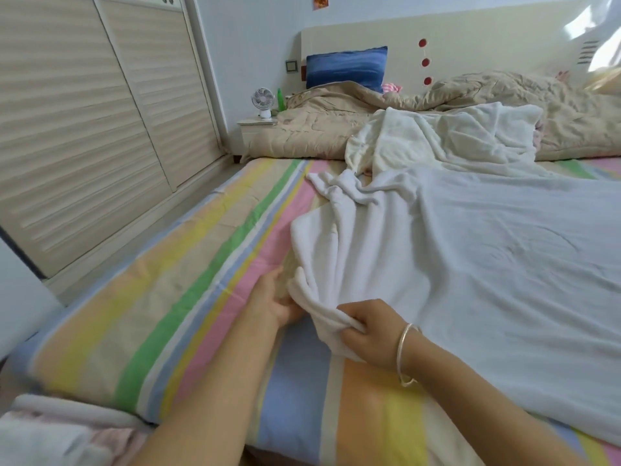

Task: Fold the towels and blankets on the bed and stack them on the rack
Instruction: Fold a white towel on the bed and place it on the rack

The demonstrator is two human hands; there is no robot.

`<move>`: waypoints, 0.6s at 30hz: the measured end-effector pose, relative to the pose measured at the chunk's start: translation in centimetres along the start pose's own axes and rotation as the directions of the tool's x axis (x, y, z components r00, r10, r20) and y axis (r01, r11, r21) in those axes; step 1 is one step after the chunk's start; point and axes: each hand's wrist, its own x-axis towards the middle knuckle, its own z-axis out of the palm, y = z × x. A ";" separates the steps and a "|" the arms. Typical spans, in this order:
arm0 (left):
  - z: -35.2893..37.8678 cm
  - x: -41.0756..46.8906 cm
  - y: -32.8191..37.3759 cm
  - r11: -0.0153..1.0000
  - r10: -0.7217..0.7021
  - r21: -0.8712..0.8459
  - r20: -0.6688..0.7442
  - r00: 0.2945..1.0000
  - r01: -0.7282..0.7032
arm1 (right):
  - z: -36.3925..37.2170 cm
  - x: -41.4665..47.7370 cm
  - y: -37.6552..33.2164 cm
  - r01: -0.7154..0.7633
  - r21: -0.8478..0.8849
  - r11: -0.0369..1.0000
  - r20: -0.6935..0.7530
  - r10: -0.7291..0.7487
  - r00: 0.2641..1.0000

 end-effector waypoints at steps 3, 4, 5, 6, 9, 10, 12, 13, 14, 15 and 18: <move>1.1 -0.8 0.6 0.997 0.067 0.035 -0.069 0.995 -0.064 | 0.9 -1.6 -0.2 -0.033 0.082 0.996 0.056 0.029 0.998; 1.1 -0.6 1.1 0.993 0.111 0.044 -0.116 0.987 -0.107 | 1.1 -1.8 -0.2 -0.041 0.089 0.995 0.058 0.036 0.998; 0.9 -0.5 1.7 0.987 0.158 0.060 -0.155 0.975 -0.151 | 1.3 -1.8 -0.2 -0.058 0.096 0.994 0.062 0.052 0.997; 0.3 0.0 2.4 0.978 0.208 0.063 -0.181 0.961 -0.200 | 1.5 -1.7 -0.2 -0.073 0.105 0.992 0.075 0.066 0.995; -2.7 0.4 5.4 0.917 0.398 0.132 -0.236 0.886 -0.377 | 1.4 -1.1 -0.4 -0.111 0.096 0.989 0.150 0.096 0.984; -4.3 0.2 6.4 0.889 0.455 0.193 -0.271 0.848 -0.415 | 1.3 -0.7 -0.8 -0.107 0.074 0.992 0.190 0.091 0.978; -6.9 -0.6 7.3 0.846 0.527 0.297 -0.335 0.781 -0.444 | 1.0 -0.3 -1.7 -0.120 0.000 0.993 0.272 0.115 0.955; -8.1 -1.4 7.1 0.813 0.570 0.359 -0.337 0.749 -0.458 | 1.0 -0.1 -2.0 -0.122 -0.052 0.991 0.299 0.132 0.945; -9.7 -2.0 6.5 0.763 0.624 0.444 -0.318 0.713 -0.470 | 1.3 0.1 -2.3 -0.114 -0.116 0.987 0.314 0.145 0.938; -10.9 -2.5 5.8 0.707 0.663 0.548 -0.293 0.689 -0.447 | 1.7 0.1 -2.6 -0.113 -0.205 0.972 0.309 0.174 0.935; -14.7 -3.0 3.7 0.583 0.636 0.791 -0.302 0.710 -0.187 | 3.6 -0.7 -3.2 -0.054 -0.513 0.857 0.229 0.197 0.953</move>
